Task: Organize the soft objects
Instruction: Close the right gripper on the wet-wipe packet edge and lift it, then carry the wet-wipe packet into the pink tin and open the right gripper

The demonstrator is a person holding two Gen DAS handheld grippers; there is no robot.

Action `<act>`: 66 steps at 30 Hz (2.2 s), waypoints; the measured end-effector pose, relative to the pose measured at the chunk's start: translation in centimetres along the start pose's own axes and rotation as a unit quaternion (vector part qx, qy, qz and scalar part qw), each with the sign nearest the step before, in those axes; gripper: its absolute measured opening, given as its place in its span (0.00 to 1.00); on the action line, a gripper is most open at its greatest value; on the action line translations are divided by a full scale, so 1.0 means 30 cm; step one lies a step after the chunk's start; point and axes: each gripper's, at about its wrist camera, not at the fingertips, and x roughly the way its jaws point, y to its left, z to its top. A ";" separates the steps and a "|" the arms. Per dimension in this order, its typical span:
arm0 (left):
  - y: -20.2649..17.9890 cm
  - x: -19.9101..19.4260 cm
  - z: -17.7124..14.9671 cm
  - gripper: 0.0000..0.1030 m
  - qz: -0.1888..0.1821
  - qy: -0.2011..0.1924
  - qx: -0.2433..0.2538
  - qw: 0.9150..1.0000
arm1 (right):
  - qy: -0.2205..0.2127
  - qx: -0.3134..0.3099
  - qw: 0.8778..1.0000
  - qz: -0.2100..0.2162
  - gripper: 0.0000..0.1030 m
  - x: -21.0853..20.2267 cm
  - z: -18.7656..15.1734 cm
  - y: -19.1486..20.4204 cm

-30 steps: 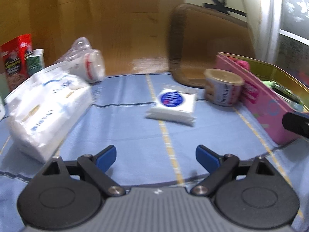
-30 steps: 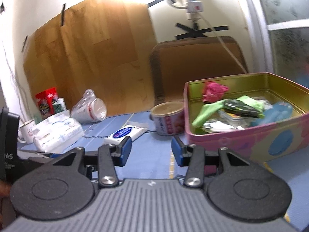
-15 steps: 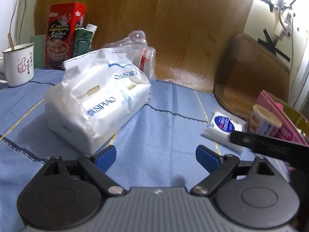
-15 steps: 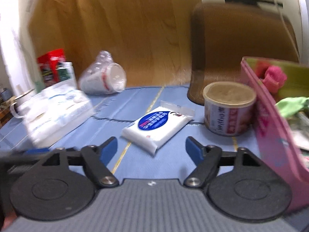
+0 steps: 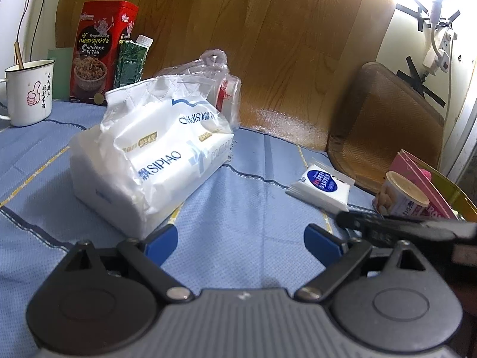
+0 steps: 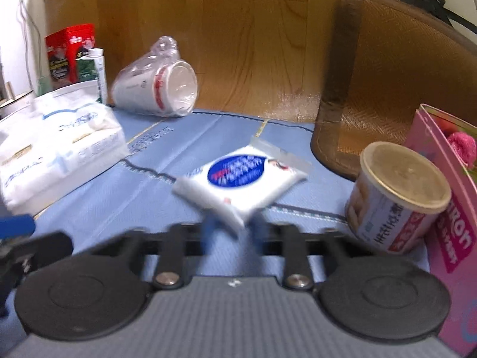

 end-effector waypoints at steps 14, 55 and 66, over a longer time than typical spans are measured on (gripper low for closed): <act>0.016 -0.009 -0.003 0.92 0.002 0.003 -0.013 1.000 | -0.050 -0.071 0.996 0.012 0.09 -0.119 -0.078 0.027; -0.034 -0.015 -0.014 0.97 -0.056 0.037 0.026 0.997 | -0.053 -0.092 0.992 0.061 0.55 -0.562 -0.417 -0.059; -0.233 -0.095 -0.049 0.97 -0.176 0.083 0.072 0.978 | -0.051 -0.054 0.994 0.077 0.69 -0.505 -0.392 -0.085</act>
